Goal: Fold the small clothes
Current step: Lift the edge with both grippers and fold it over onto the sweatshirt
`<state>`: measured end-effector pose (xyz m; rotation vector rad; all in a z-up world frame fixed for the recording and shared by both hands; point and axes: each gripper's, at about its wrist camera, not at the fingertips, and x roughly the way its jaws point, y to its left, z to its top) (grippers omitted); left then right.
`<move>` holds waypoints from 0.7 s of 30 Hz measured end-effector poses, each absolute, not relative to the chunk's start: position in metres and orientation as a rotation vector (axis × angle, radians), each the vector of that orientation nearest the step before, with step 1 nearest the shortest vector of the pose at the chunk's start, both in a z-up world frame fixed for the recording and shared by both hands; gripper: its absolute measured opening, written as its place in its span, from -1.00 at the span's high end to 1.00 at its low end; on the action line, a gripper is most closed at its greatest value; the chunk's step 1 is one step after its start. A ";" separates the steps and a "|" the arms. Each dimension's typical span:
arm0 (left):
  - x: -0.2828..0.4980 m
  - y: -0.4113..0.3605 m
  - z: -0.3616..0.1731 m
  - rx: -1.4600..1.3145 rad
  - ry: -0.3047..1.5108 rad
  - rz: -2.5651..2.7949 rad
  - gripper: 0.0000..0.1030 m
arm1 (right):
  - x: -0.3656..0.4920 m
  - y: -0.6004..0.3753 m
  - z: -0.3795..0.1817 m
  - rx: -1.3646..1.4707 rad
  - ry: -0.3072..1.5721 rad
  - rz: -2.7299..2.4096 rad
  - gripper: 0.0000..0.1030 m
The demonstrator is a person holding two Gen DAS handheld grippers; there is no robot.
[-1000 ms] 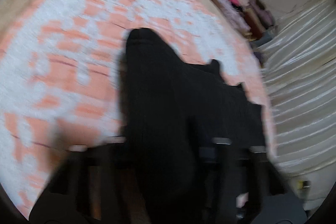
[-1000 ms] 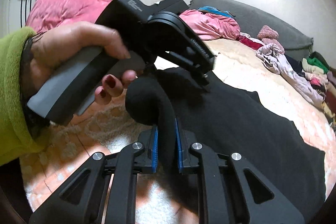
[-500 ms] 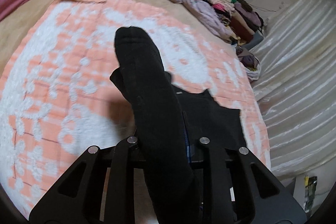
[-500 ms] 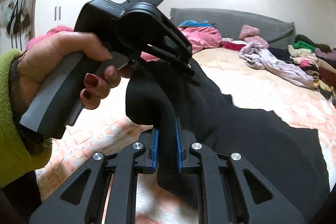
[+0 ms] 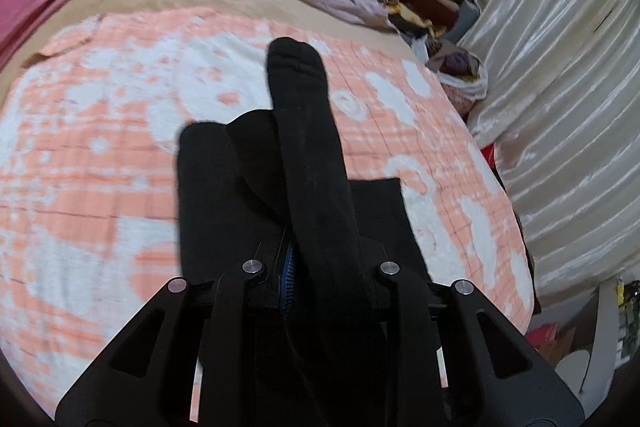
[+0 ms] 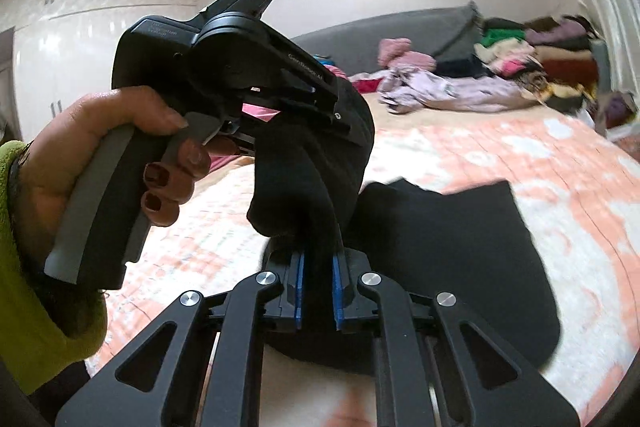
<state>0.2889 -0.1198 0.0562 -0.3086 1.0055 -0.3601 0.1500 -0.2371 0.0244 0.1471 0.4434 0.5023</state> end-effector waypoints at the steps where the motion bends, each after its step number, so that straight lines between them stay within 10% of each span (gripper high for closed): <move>1: 0.290 -0.129 0.054 -0.302 1.016 -0.361 0.73 | 0.149 -0.244 0.022 0.155 0.448 0.494 0.82; 8: 0.294 -0.177 0.033 -0.256 1.038 -0.358 0.68 | 0.141 -0.282 0.004 0.230 0.493 0.428 0.83; 12: 0.288 -0.190 0.029 -0.320 1.022 -0.460 -0.29 | 0.138 -0.296 -0.007 0.280 0.532 0.394 0.83; 21: 0.254 -0.131 0.034 -0.318 0.860 -0.372 -0.17 | 0.137 -0.330 -0.027 0.397 0.655 0.368 0.77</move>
